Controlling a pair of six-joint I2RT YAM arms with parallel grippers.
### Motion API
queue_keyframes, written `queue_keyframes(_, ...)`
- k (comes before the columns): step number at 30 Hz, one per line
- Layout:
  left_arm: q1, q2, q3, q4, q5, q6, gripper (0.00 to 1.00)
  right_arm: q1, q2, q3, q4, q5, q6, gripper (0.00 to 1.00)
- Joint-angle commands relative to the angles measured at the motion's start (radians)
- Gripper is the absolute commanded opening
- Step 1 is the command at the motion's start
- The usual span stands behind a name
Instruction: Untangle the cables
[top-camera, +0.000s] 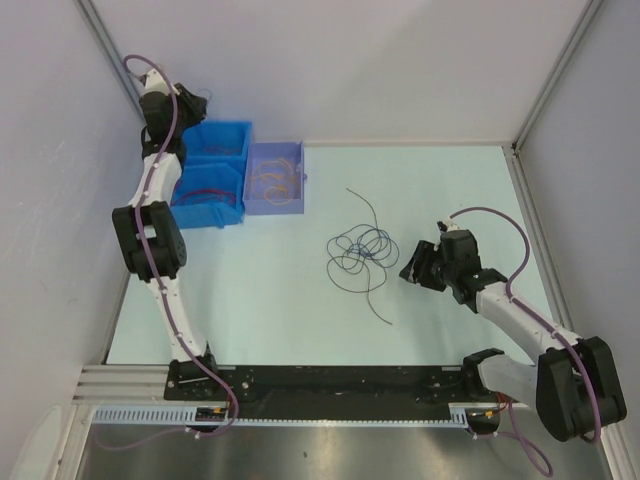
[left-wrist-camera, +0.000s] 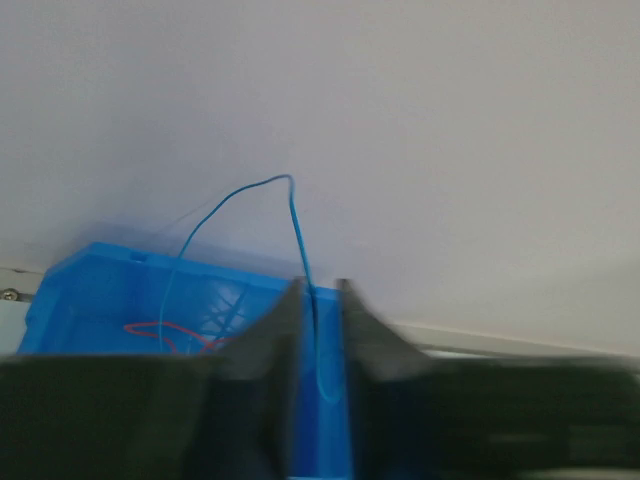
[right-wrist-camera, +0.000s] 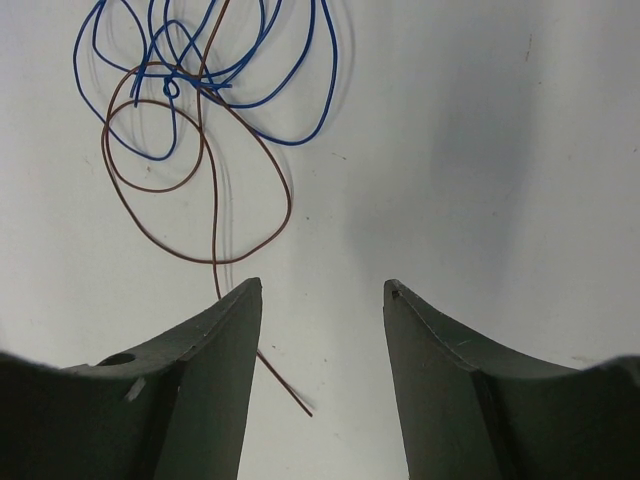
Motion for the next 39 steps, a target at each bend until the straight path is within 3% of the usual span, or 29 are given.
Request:
queue_keyframes(1,0.007,-0.026,0.064,-0.053,0.028,0.0,0.43,-0.005,0.0,-0.006,0.03,-0.013,-0.01,0.56)
queue_keyframes(4,0.007,-0.055,0.047,-0.072,-0.017,-0.005,0.53,-0.005,-0.003,-0.007,0.029,-0.018,-0.012,0.56)
queue_keyframes(5,0.008,-0.077,0.026,-0.062,-0.05,-0.018,0.65,-0.003,-0.004,-0.006,0.027,-0.018,-0.01,0.56)
queue_keyframes(6,0.008,-0.116,-0.024,-0.046,-0.067,-0.022,0.99,-0.005,-0.006,-0.007,0.026,-0.018,-0.01,0.56)
queue_keyframes(10,0.001,-0.201,-0.091,-0.011,-0.097,-0.037,1.0,-0.005,-0.02,-0.006,0.024,-0.019,-0.007,0.56)
queue_keyframes(19,-0.079,-0.343,-0.094,-0.193,-0.182,-0.043,1.0,-0.005,-0.04,0.017,0.036,-0.033,0.013,0.57)
queue_keyframes(23,-0.139,-0.497,-0.323,-0.209,-0.197,-0.051,1.0,-0.003,-0.05,0.037,0.0,-0.031,0.008,0.57)
queue_keyframes(27,-0.284,-0.608,-0.47,-0.265,-0.361,0.117,1.0,-0.005,-0.064,0.059,-0.04,-0.031,0.003,0.57)
queue_keyframes(29,-0.36,-0.629,-0.509,-0.296,-0.369,0.156,1.0,-0.005,-0.073,0.063,-0.054,-0.024,0.003,0.57)
queue_keyframes(32,-0.364,-0.646,-0.612,-0.28,-0.117,0.059,1.0,-0.005,-0.087,0.063,-0.07,-0.011,0.009,0.57)
queue_keyframes(34,-0.393,-0.669,-0.713,-0.222,-0.042,0.008,1.0,-0.005,-0.098,0.062,-0.085,-0.002,0.011,0.57)
queue_keyframes(37,-0.522,-0.709,-0.75,-0.303,-0.233,0.057,1.0,-0.003,-0.112,0.063,-0.118,0.011,0.014,0.57)
queue_keyframes(39,-0.576,-0.691,-0.754,-0.353,-0.242,0.045,1.0,-0.002,-0.127,0.062,-0.134,0.024,0.01,0.57)
